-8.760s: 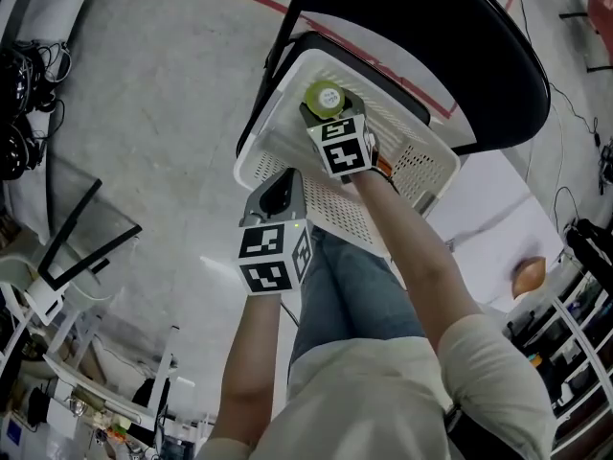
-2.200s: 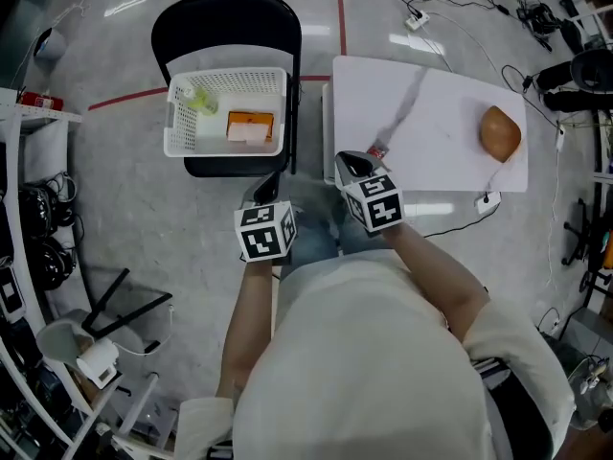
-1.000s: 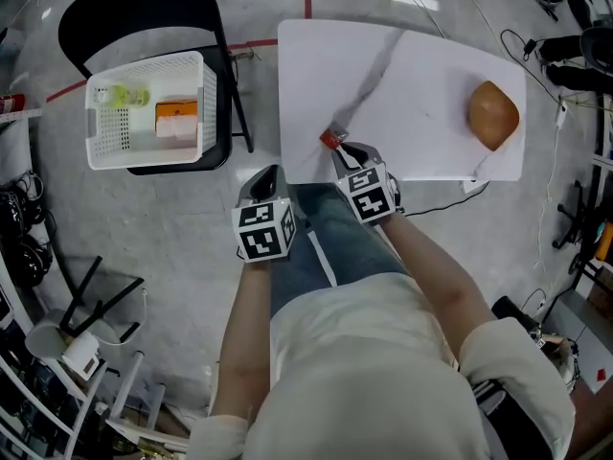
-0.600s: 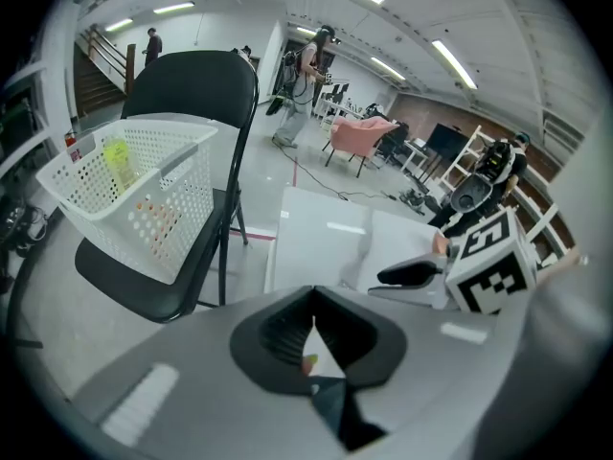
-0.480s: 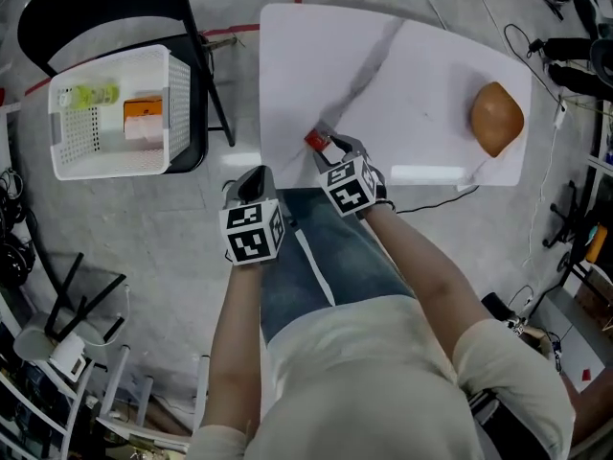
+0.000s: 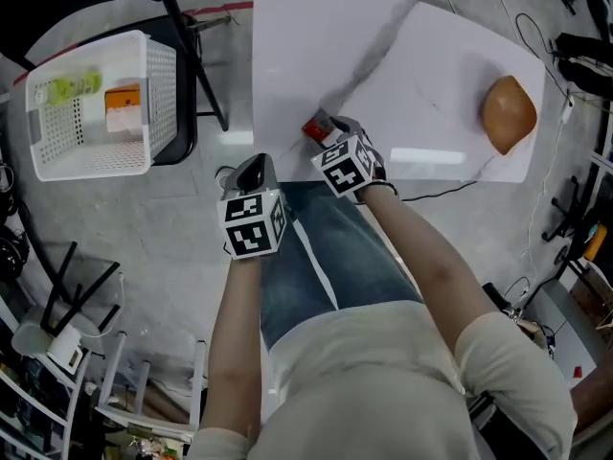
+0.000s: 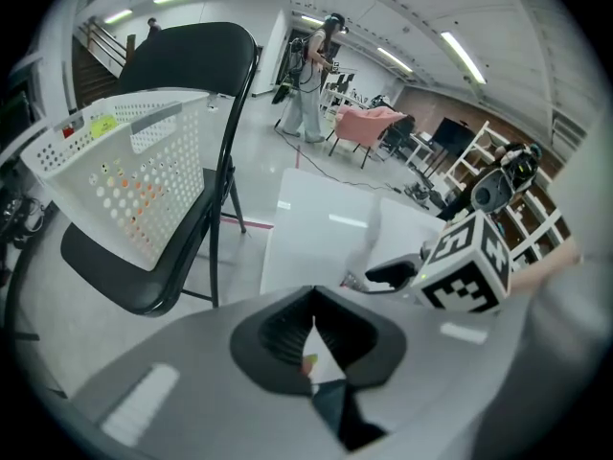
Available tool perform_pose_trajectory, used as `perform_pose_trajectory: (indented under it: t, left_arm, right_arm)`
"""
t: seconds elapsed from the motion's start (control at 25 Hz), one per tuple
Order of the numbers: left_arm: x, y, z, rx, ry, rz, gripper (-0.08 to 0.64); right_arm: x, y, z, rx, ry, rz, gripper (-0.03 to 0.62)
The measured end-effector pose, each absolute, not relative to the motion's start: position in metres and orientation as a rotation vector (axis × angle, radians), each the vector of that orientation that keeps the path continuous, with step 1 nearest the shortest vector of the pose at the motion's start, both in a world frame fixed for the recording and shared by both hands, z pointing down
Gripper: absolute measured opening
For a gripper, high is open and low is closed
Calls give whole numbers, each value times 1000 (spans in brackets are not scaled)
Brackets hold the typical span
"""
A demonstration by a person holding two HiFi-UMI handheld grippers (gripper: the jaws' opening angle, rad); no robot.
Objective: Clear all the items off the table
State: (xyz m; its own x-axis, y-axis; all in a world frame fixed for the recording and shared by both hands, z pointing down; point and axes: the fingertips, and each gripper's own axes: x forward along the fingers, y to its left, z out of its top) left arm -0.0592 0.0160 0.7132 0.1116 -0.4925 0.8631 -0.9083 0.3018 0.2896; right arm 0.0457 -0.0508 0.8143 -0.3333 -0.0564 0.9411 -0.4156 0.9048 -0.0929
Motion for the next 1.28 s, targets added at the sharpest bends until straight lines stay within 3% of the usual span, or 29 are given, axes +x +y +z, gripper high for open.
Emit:
perform_pose_trajectory:
  t: [0.88,0.96,1.0,1.28]
  left_arm:
    - [-60,8,722,1309,-1529,478,8]
    - [-59,9,721,1311,-1528,483,8]
    - [-59,9,720,1311,-1527,485,8]
    - [-62,10,714,1316,-1535,484,8]
  right_arm:
    - [39,-52,842,282,-1847,295,255]
    - [40,-52,841,273,-1839,270,199]
    - [40,-52,841,272,-1833,258,50]
    - [40,-51,842,275,-1790,238,34]
